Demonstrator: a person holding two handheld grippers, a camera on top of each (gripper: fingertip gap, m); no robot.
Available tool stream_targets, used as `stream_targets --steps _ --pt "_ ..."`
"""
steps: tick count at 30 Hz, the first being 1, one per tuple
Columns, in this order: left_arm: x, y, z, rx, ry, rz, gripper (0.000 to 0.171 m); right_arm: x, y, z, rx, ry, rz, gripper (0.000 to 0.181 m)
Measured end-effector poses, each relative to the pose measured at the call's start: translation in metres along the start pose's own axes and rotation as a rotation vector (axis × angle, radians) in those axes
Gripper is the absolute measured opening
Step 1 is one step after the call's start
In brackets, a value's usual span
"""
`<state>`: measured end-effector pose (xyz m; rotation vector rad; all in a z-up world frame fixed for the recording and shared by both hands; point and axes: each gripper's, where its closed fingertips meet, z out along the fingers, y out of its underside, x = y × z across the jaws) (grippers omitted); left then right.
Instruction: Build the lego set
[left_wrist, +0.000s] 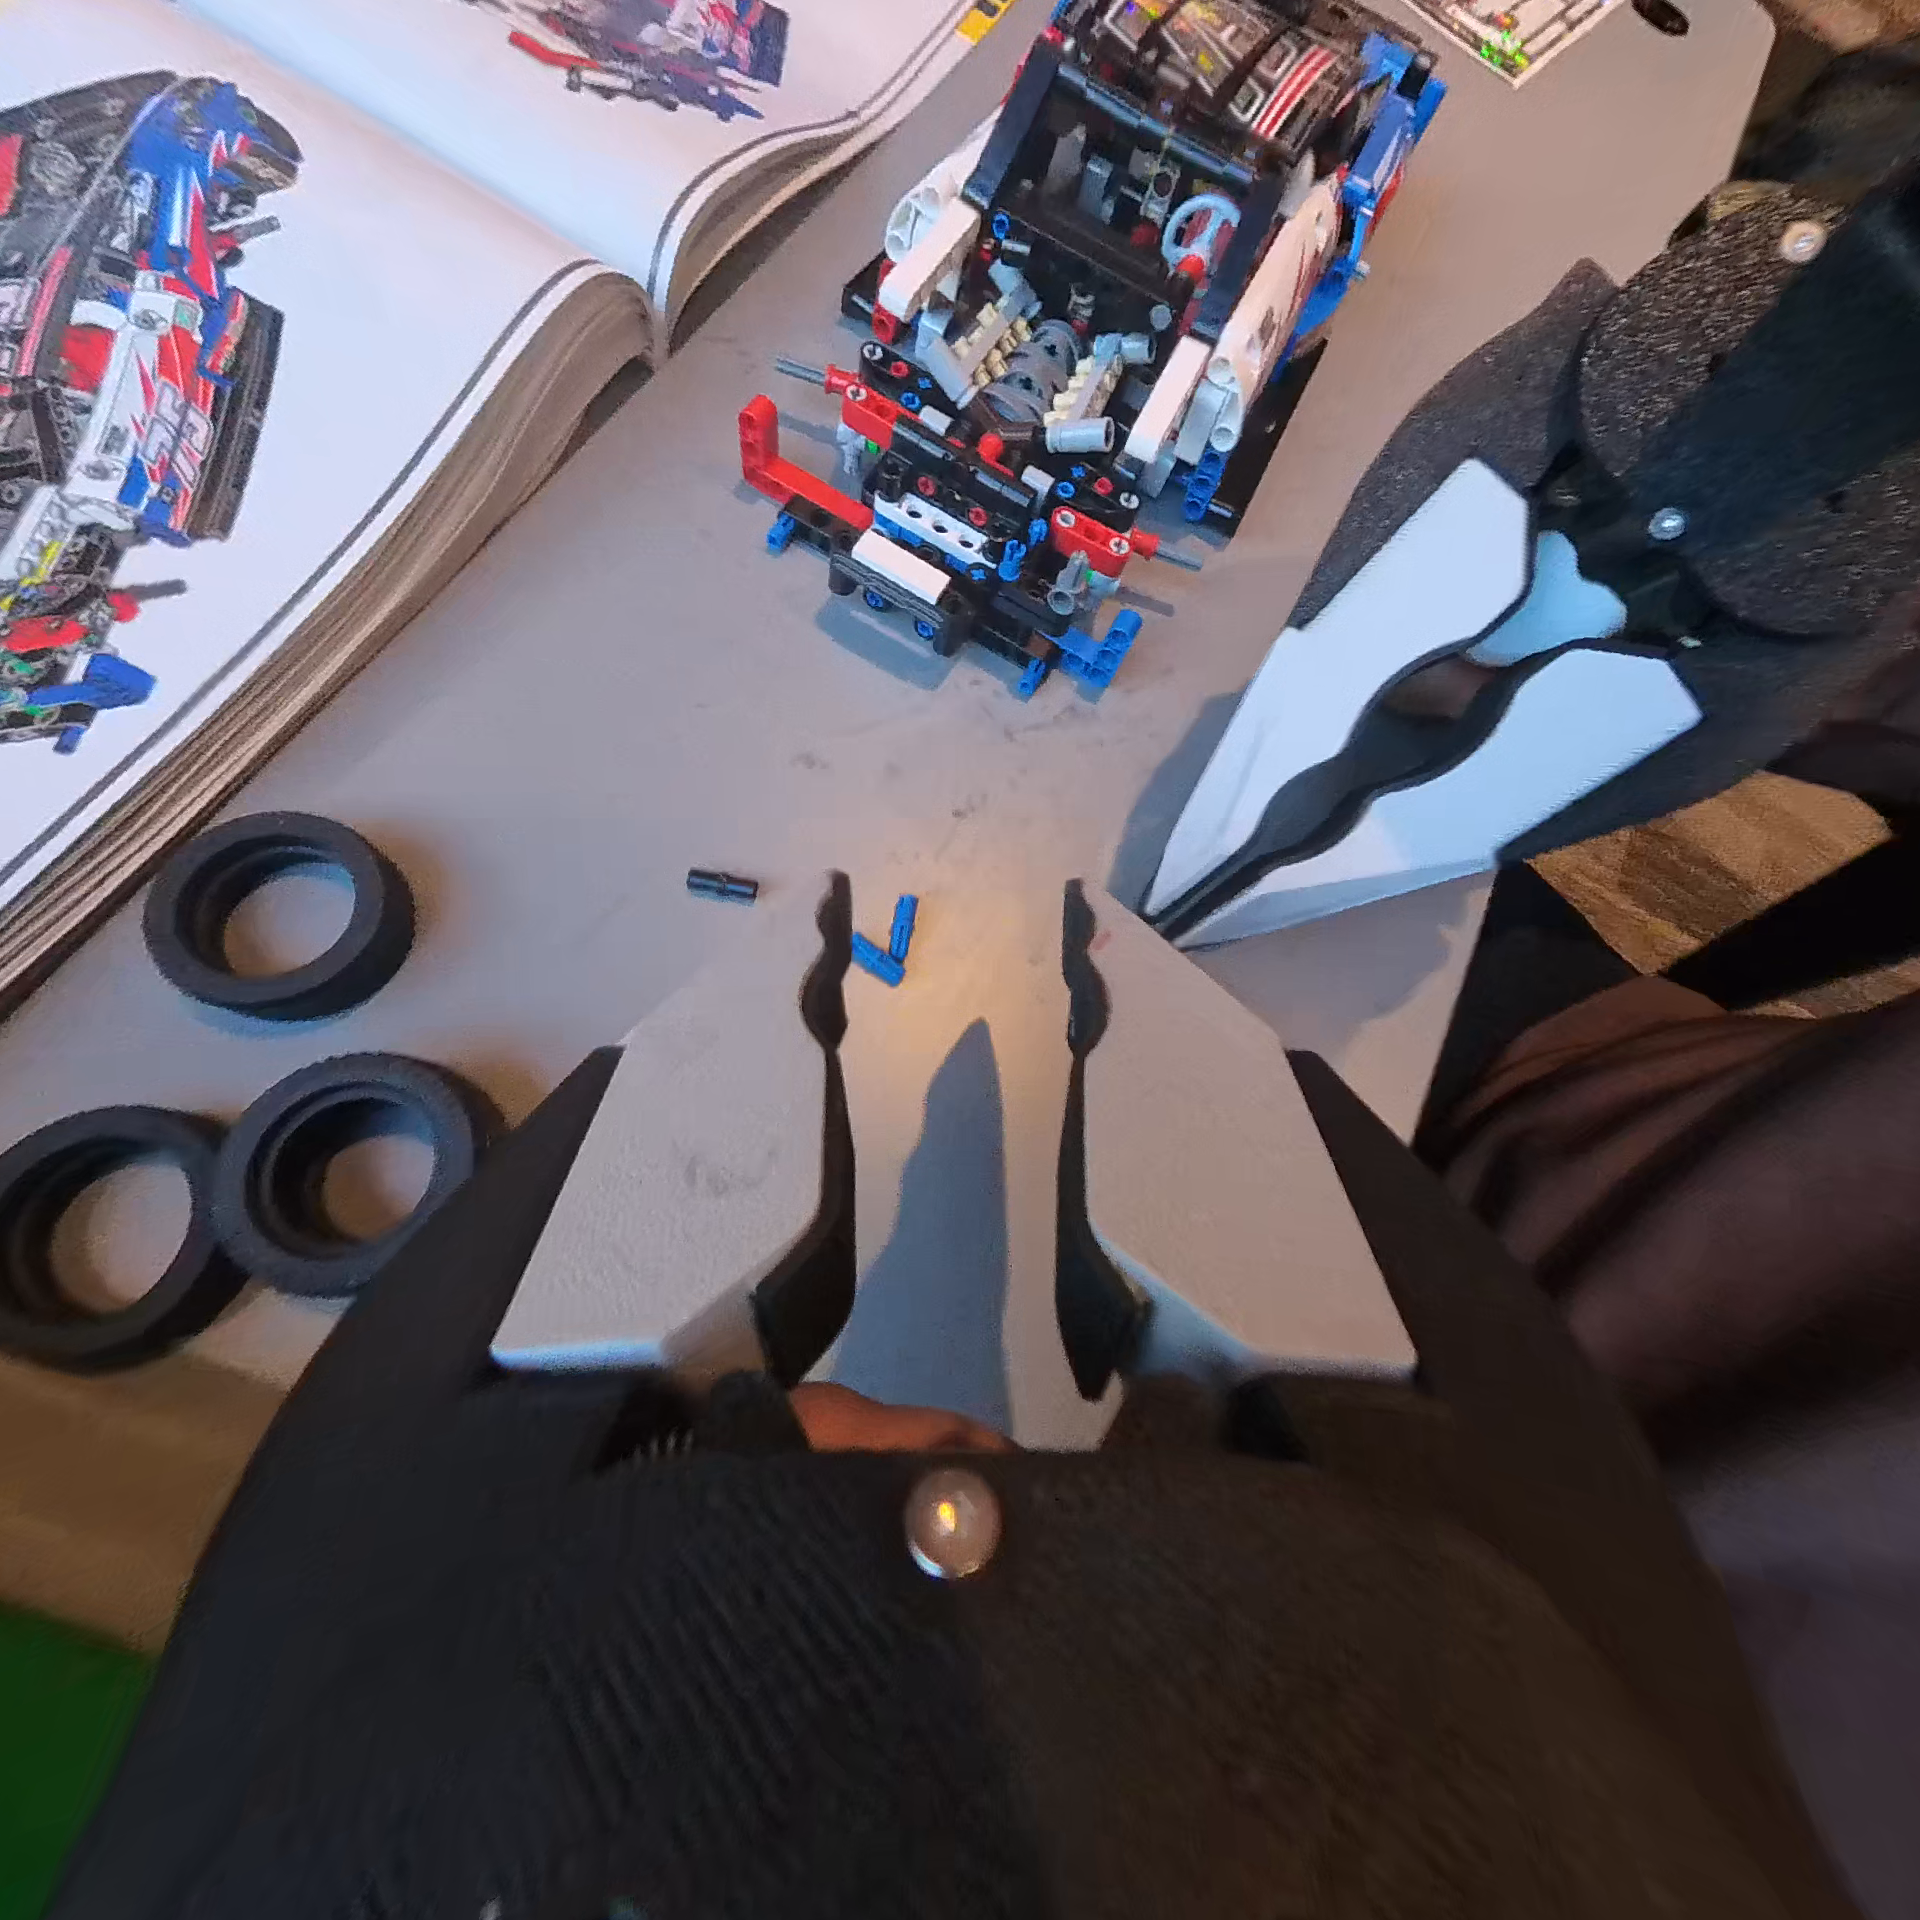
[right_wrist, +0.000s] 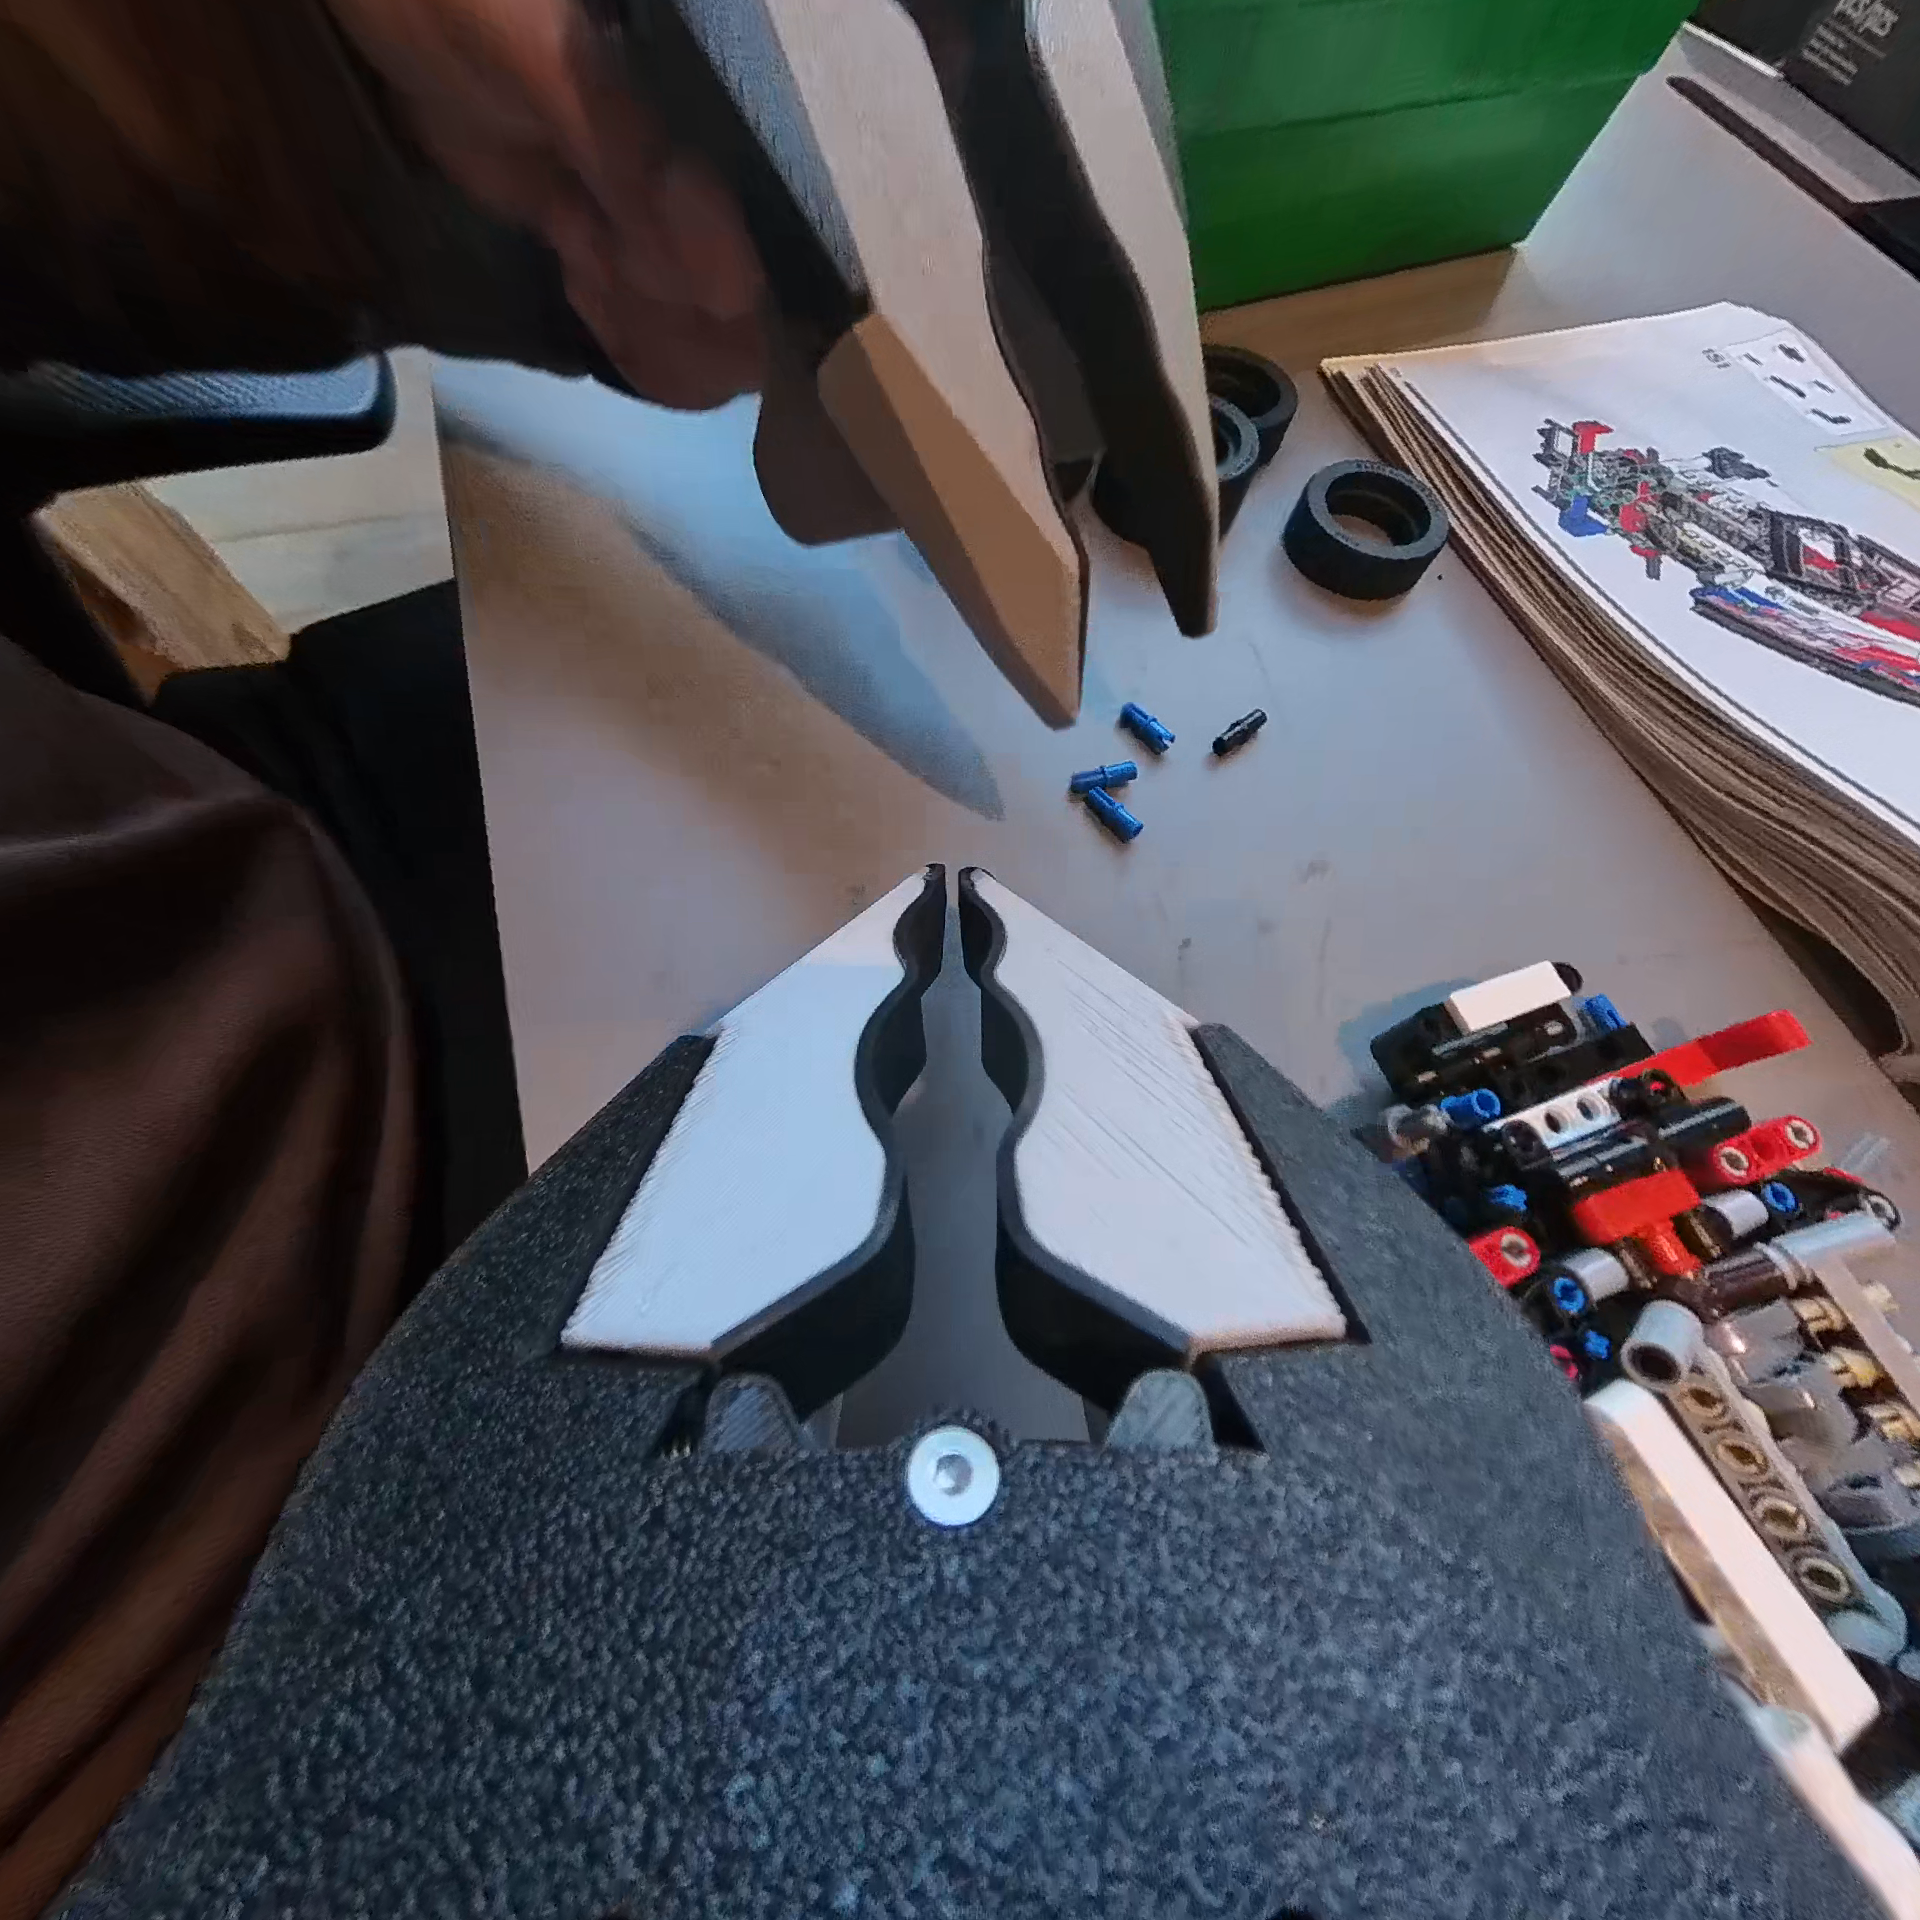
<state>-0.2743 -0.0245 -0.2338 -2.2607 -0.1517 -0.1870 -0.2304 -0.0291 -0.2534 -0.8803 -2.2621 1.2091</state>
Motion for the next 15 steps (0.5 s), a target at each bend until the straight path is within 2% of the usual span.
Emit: stream_targets --steps 8,15 --pt "-0.006 -0.009 0.008 0.114 -0.029 0.108 0.038 0.007 0.0 -0.006 0.021 -0.014 0.097 0.002" --pt "0.004 -0.003 -0.025 0.245 -0.011 0.122 0.035 0.015 -0.006 -0.007 0.065 -0.015 0.154 0.001"
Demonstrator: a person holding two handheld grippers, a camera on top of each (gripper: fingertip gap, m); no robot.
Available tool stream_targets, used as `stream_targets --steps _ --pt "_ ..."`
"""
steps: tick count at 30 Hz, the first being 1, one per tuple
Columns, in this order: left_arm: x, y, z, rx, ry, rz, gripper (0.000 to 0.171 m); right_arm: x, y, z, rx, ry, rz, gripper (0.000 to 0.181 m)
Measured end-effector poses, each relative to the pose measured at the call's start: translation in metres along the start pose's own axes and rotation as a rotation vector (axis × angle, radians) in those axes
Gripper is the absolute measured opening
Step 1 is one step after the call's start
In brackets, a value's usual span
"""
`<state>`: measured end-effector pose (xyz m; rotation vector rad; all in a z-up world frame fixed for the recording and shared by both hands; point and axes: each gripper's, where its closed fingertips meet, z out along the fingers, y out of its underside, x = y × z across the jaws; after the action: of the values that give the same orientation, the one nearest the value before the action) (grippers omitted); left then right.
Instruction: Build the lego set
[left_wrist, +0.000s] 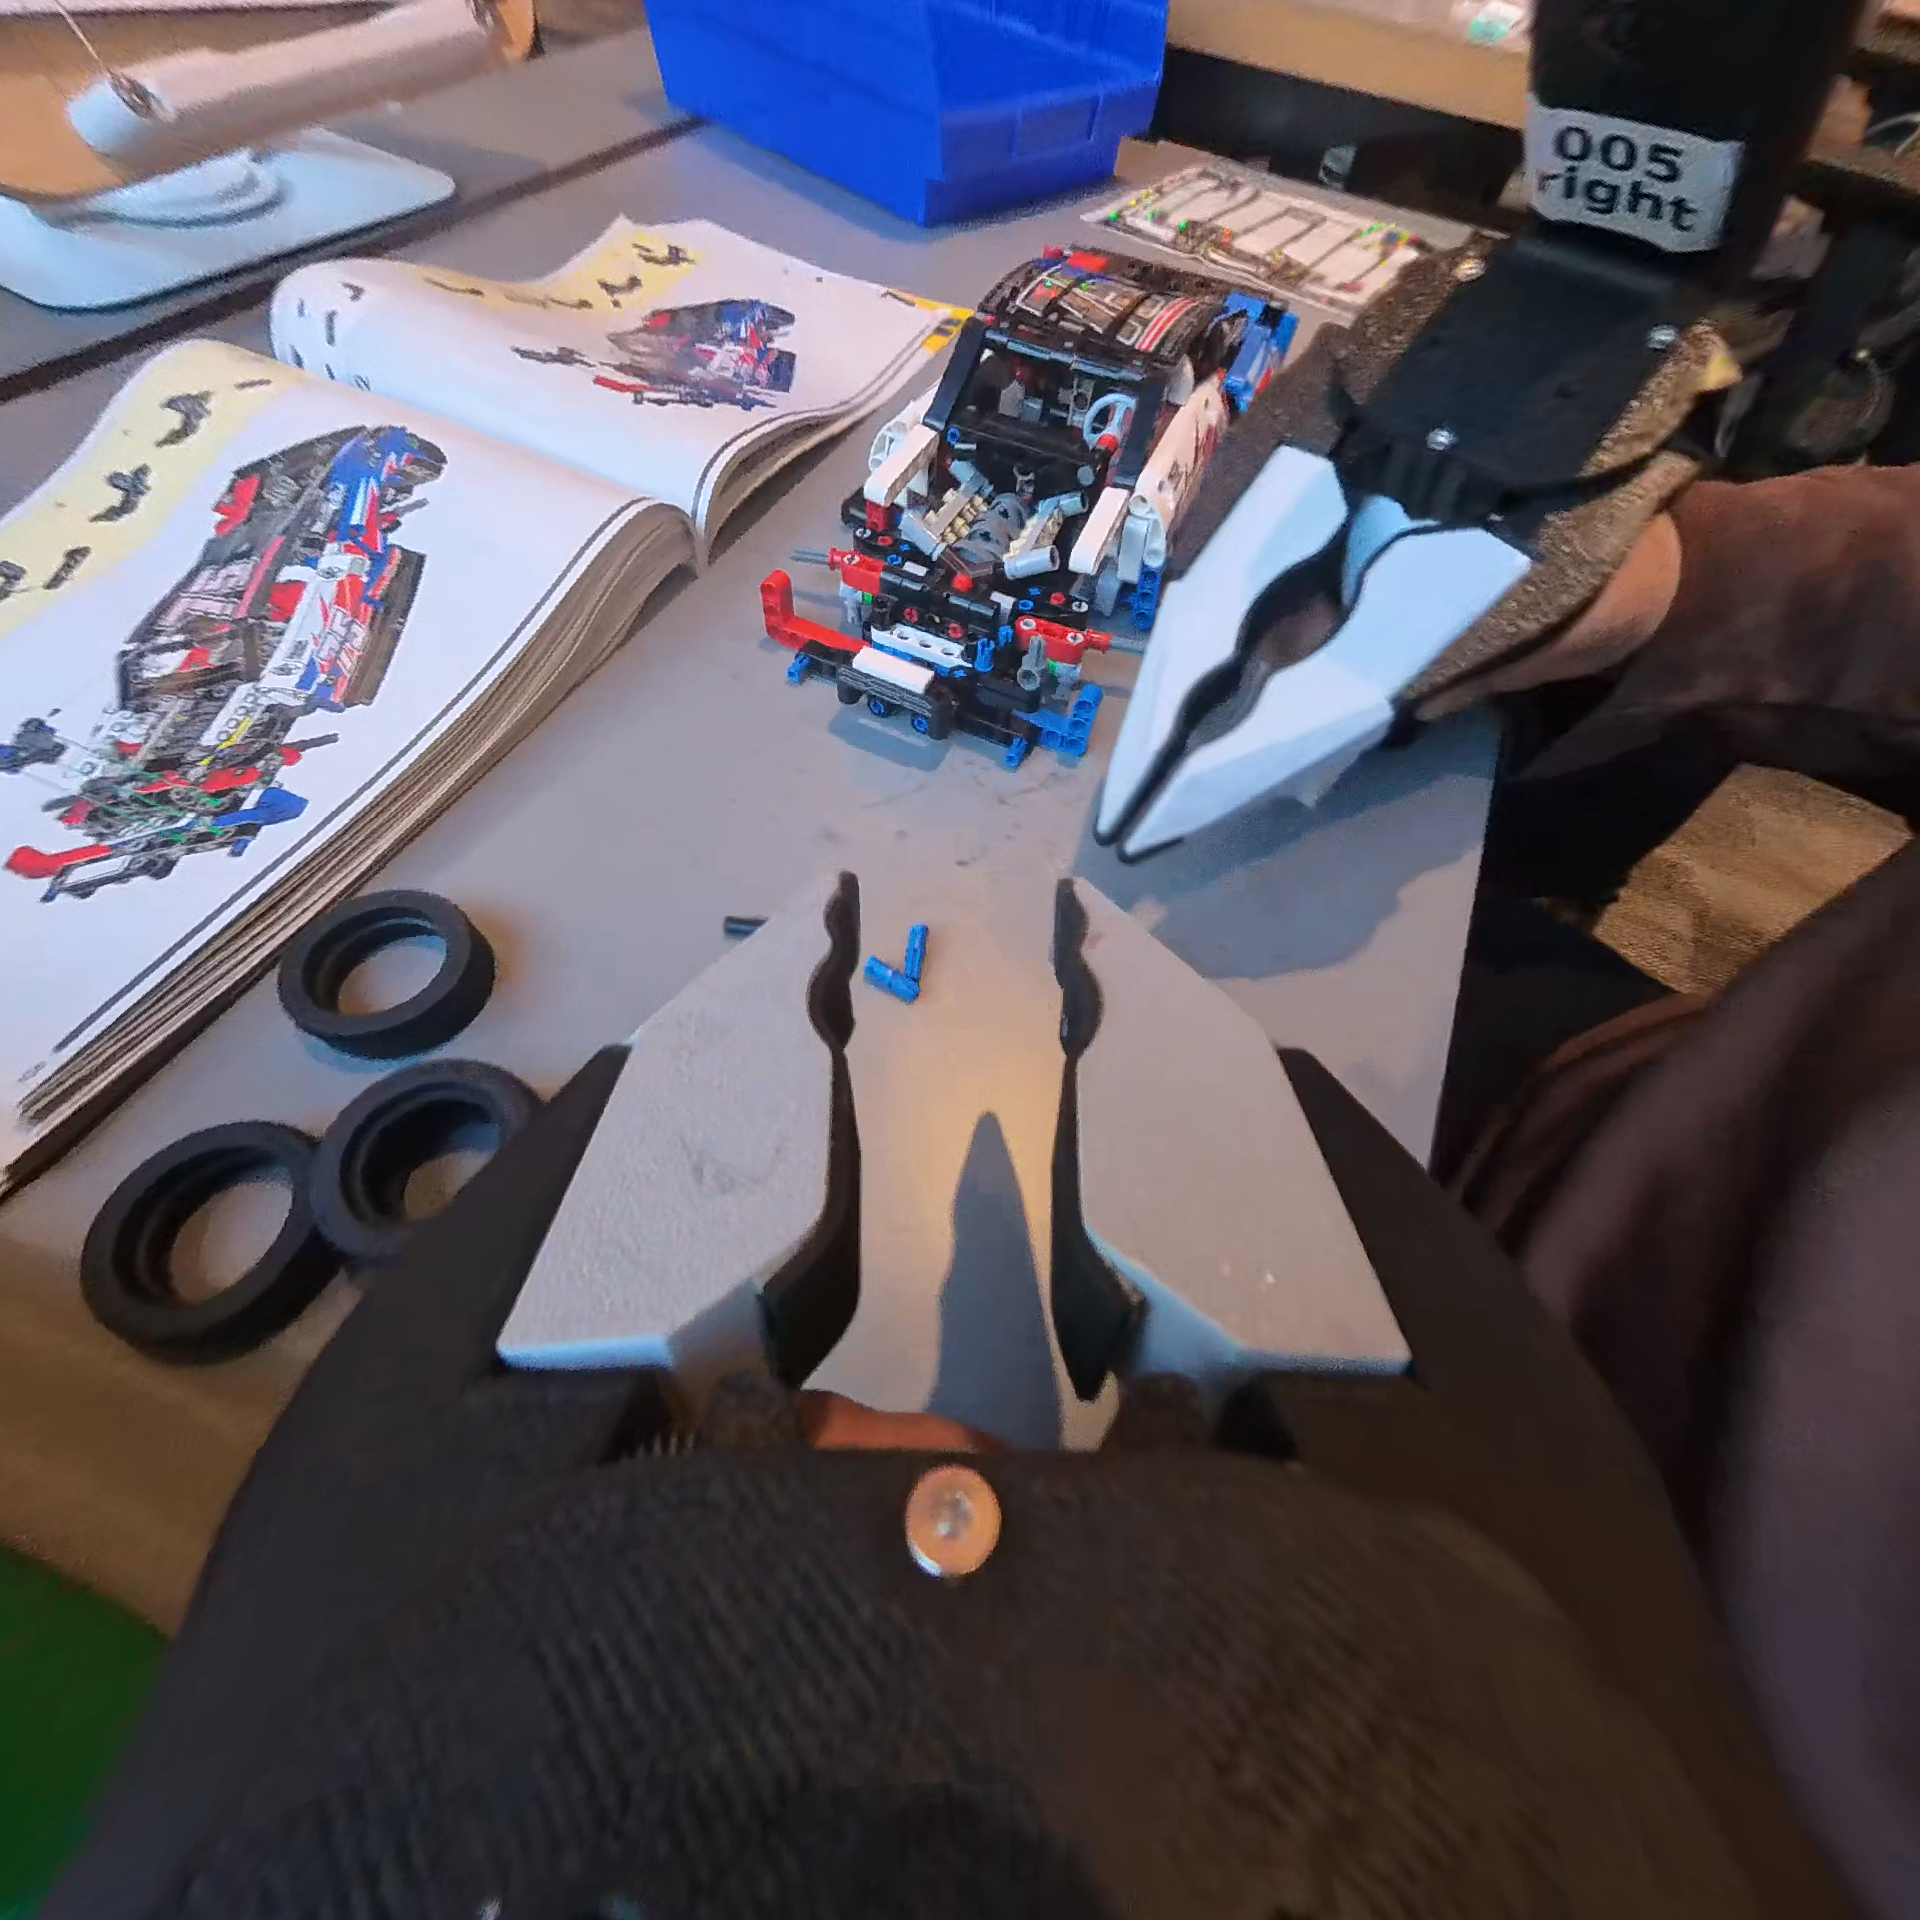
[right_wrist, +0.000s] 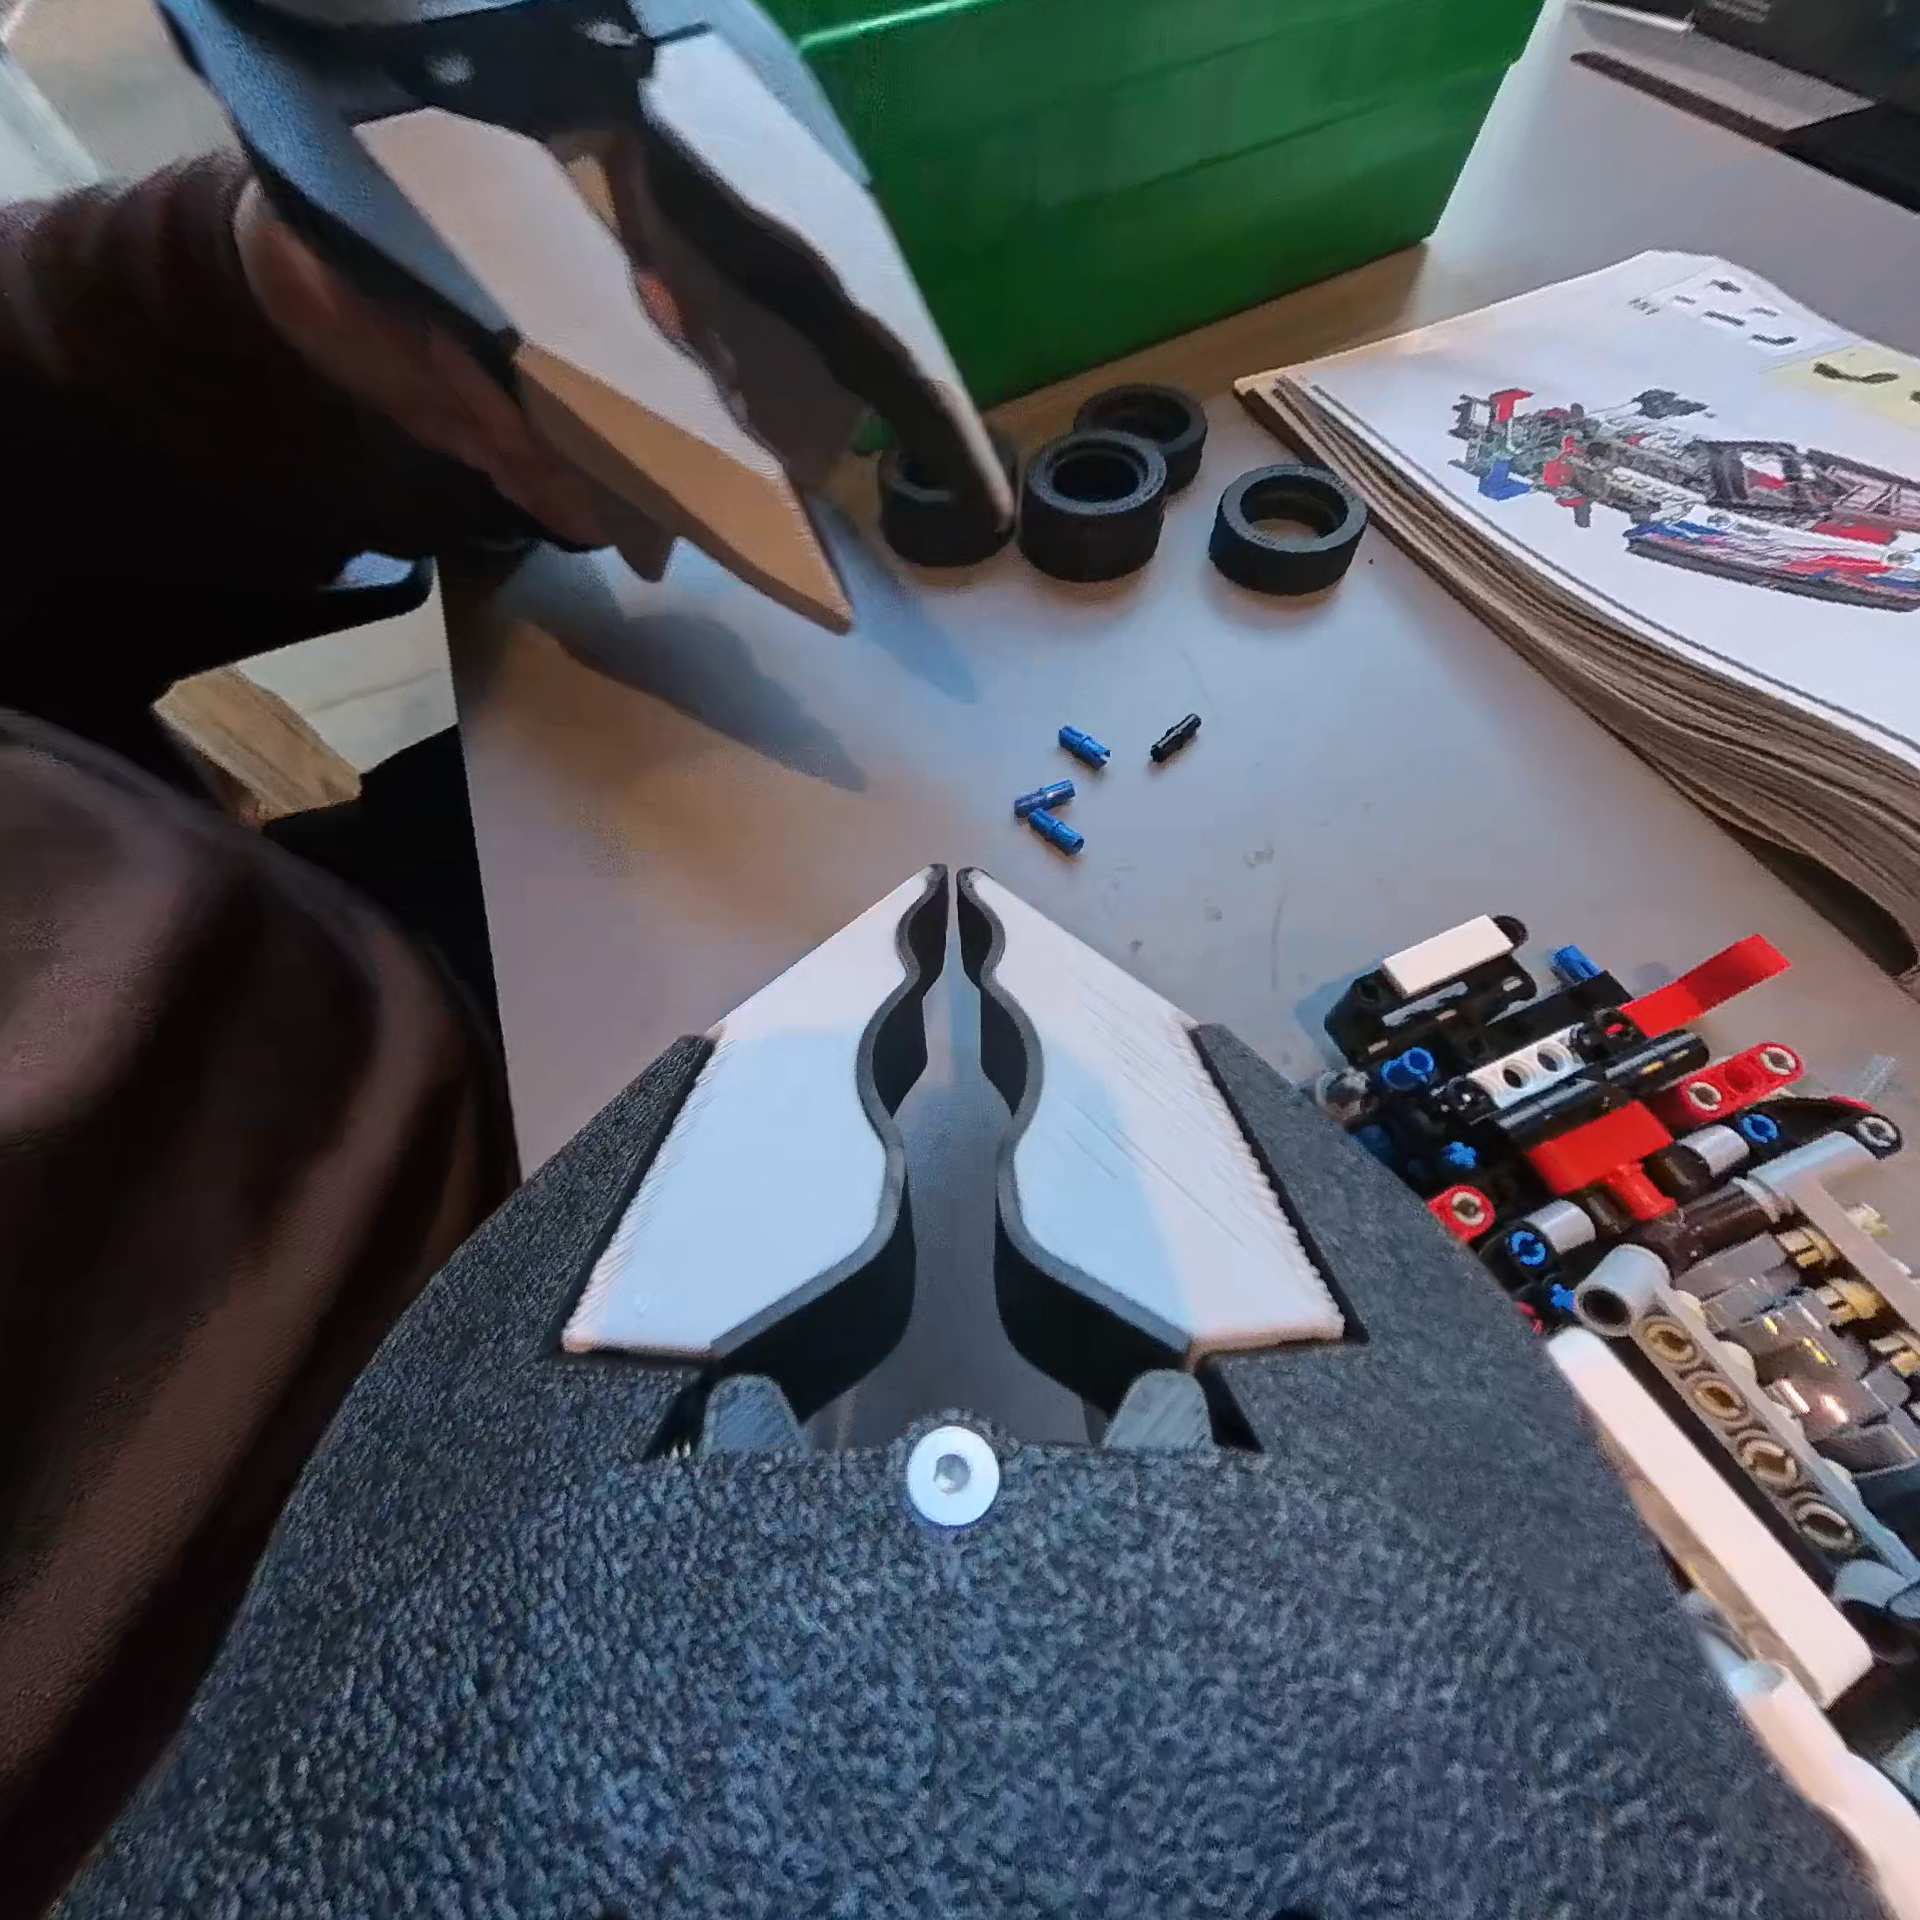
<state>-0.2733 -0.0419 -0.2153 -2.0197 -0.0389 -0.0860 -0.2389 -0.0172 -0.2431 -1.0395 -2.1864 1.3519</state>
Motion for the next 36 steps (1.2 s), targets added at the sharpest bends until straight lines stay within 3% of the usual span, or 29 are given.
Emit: stream_targets --steps 8,13,17,20,25,30,33,36 --pt "0.011 0.02 -0.046 0.085 -0.042 -0.061 0.034 -0.033 -0.02 0.045 -0.022 -0.059 -0.074 0.0" --pt "0.013 0.01 -0.076 0.226 0.0 -0.138 0.034 -0.06 -0.045 0.085 0.0 -0.152 -0.106 0.0" --pt "0.004 0.021 -0.09 0.234 0.0 -0.134 0.035 -0.073 -0.059 0.106 0.004 -0.265 -0.088 0.005" --pt "0.004 0.012 -0.092 0.261 0.042 -0.077 0.034 -0.075 -0.067 0.111 0.017 -0.341 -0.044 0.01" --pt "-0.002 0.017 -0.077 0.128 0.098 -0.096 0.04 -0.06 -0.079 0.109 0.088 -0.346 0.001 0.012" --pt "-0.027 -0.013 -0.106 0.073 -0.018 -0.018 0.044 -0.049 -0.087 0.104 0.15 -0.318 0.087 0.01" --pt "-0.095 -0.016 -0.133 -0.102 -0.253 0.127 0.044 -0.051 -0.088 0.098 0.181 -0.314 0.175 0.008" --pt "-0.159 -0.004 -0.148 -0.338 -0.32 0.232 0.042 -0.056 -0.082 0.091 0.172 -0.258 0.196 0.008"
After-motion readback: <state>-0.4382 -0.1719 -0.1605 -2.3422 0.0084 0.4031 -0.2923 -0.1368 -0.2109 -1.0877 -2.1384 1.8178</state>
